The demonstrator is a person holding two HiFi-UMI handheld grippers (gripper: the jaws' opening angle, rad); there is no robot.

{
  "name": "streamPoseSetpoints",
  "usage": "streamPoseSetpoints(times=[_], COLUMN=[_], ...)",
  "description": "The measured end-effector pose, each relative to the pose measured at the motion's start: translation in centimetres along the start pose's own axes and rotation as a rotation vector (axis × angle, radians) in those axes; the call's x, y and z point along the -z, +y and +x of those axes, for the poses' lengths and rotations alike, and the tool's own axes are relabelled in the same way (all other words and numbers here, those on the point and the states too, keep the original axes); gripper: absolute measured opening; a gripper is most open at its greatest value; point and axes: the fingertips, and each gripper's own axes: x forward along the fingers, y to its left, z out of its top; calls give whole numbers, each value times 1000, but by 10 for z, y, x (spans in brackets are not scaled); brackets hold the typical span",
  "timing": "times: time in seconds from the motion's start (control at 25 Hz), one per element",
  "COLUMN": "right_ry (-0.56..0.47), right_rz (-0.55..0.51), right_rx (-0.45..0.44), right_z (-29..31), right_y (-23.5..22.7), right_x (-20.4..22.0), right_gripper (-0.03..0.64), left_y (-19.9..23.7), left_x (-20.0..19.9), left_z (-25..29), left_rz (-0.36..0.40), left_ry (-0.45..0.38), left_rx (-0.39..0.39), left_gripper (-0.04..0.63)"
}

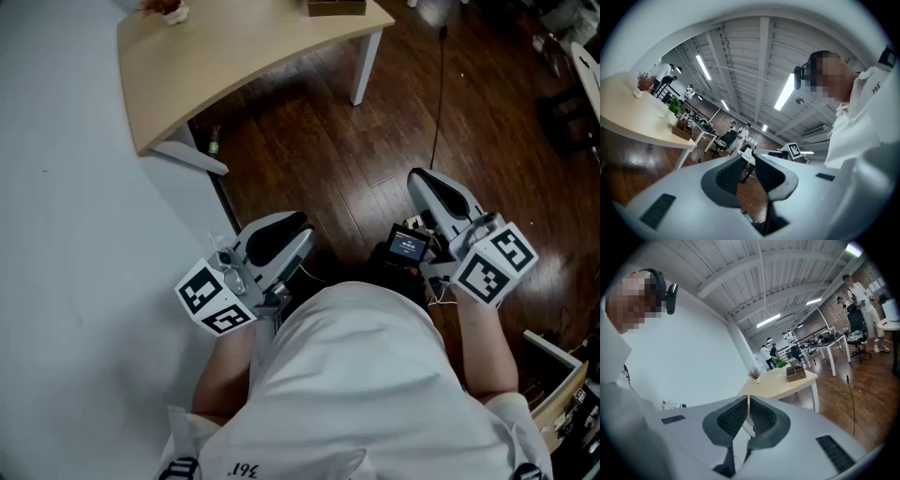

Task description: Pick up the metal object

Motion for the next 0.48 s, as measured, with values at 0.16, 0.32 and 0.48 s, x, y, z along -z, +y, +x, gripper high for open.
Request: streamPoseSetpoints(times=[0.16,0.32,0.48], right_ry=[-25,-41,-43], right_rz=[19,30,32], right_rx=[1,-3,-20], right_z=[6,17,39], right_y=[-8,-28,-54], right_x=[-6,-14,-22], right_gripper=[0,0,0], left_y=[11,25,43], left_x=[-2,-6,-15], left_z=[2,15,30], left_rz=[-10,-11,5], left_ry=[1,12,19], left_rx=[-8,-17,-47], left_gripper=[80,80,80])
